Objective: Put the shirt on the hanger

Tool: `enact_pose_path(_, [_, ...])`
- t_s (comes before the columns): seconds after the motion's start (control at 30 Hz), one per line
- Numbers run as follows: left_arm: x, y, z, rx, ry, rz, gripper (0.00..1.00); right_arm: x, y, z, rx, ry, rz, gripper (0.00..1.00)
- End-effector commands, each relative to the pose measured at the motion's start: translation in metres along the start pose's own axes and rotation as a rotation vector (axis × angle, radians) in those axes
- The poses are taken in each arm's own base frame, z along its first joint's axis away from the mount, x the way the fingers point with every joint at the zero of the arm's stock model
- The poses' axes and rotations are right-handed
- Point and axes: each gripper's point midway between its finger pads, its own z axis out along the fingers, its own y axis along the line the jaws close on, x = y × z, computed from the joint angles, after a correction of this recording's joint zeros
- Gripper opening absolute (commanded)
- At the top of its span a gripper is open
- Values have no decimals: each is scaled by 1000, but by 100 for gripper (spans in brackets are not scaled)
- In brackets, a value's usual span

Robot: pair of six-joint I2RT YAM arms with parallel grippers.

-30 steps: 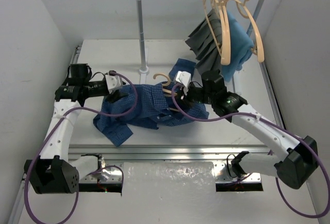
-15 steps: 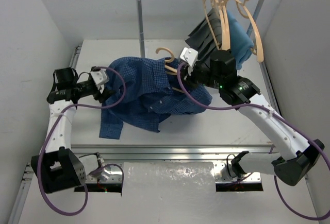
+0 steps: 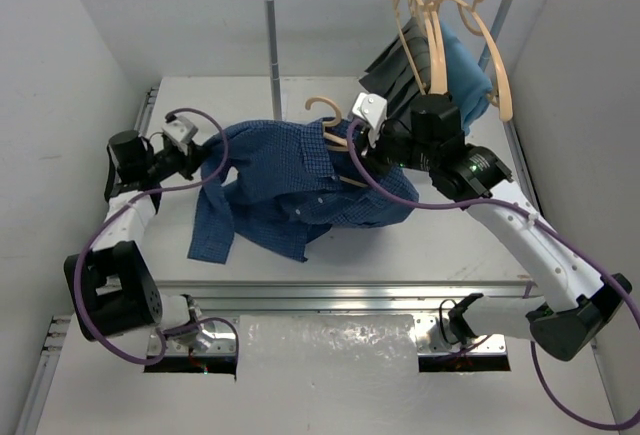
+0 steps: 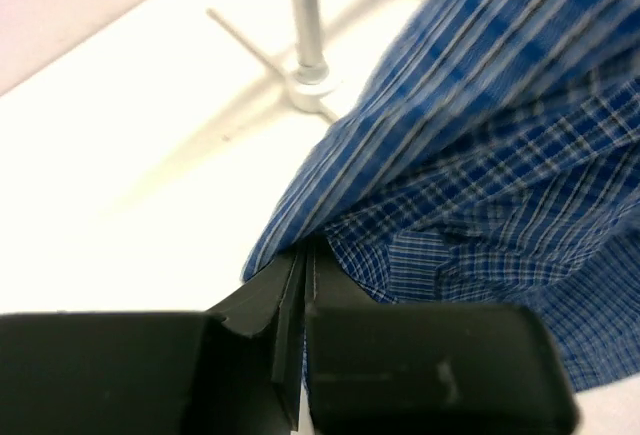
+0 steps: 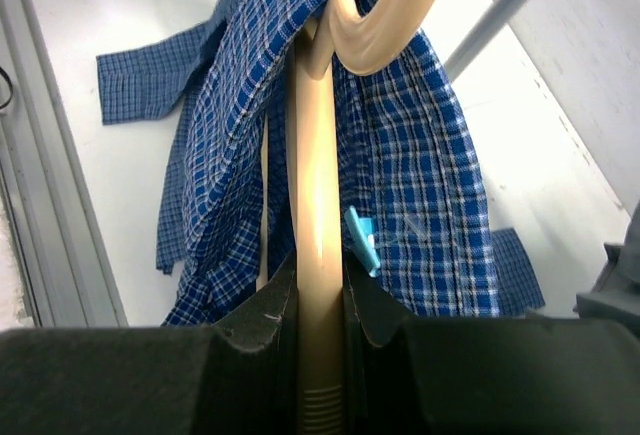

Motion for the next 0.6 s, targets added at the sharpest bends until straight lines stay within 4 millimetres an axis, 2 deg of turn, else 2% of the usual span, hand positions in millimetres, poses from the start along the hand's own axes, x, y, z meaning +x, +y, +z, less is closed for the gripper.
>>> enact_pose_path(0.0, [-4,34,-11,-89,-54,-32,0,-30,-17,-13,42,-86,-9,0])
enact_pose_path(0.07, [13,45,-13,-102,-23,-85,0,-30,-25,-20,70,-90,0,0])
enact_pose_path(0.1, [15,58,-20,-126,-22,-102,0,-30,-26,-24,78,-90,5,0])
enact_pose_path(0.13, [25,59,-20,-113,-11,-145,0,-29,-28,-26,86,-90,7,0])
enact_pose_path(0.17, [26,67,-24,-125,-10,-159,0,-27,-32,-29,98,-85,7,0])
enact_pose_path(0.23, [33,65,-25,-121,3,-171,0,-26,-36,-34,119,-82,-2,0])
enact_pose_path(0.33, [29,66,-26,-135,-6,-148,0,-28,-35,-38,128,-87,-8,0])
enact_pose_path(0.53, [36,84,-31,-180,13,-167,0,-34,-37,-54,176,-92,-46,0])
enact_pose_path(0.57, [40,81,-31,-170,26,-181,0,-36,-35,-56,170,-101,-48,0])
